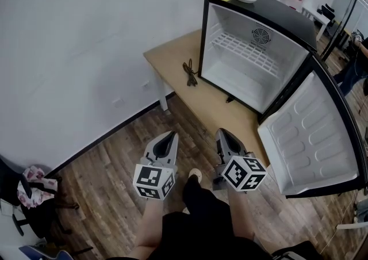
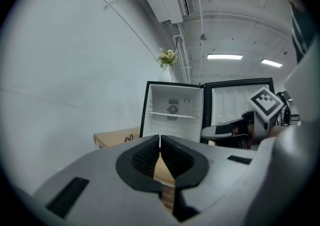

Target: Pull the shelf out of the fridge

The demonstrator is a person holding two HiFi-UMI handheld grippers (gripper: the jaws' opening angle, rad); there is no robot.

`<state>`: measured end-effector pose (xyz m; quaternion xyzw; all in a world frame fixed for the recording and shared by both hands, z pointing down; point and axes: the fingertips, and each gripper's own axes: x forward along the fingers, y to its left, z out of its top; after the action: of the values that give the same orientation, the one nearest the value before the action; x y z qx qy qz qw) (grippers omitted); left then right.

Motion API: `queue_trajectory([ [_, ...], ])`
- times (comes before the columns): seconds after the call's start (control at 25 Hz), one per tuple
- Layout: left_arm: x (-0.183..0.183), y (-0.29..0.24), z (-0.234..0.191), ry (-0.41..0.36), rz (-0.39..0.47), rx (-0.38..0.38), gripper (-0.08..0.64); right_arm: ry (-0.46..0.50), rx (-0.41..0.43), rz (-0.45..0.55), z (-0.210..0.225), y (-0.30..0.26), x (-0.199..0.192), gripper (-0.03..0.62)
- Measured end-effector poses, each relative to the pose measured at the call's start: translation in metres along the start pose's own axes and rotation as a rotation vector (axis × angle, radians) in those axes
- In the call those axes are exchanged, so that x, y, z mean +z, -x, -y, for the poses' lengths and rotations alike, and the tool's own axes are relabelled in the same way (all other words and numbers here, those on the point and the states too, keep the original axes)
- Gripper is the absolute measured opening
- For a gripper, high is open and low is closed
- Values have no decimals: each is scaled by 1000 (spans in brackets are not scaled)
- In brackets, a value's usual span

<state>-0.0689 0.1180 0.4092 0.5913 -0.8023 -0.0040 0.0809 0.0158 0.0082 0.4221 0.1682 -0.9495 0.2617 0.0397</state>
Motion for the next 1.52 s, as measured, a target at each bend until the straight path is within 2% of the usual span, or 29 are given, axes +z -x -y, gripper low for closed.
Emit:
queue_trajectory([
  [0.72,29,-116,-47,-20,-7,-19,11,-1,1,28,42,-108,64,-8],
  [1.2,18,-181,-69,-24,-55,-56,11,-36,-27,27,78,-165,75,-8],
  [1.52,4,-215,-57,-37,-89,-122,11,-76,-81,53,111,-167,75,-8],
])
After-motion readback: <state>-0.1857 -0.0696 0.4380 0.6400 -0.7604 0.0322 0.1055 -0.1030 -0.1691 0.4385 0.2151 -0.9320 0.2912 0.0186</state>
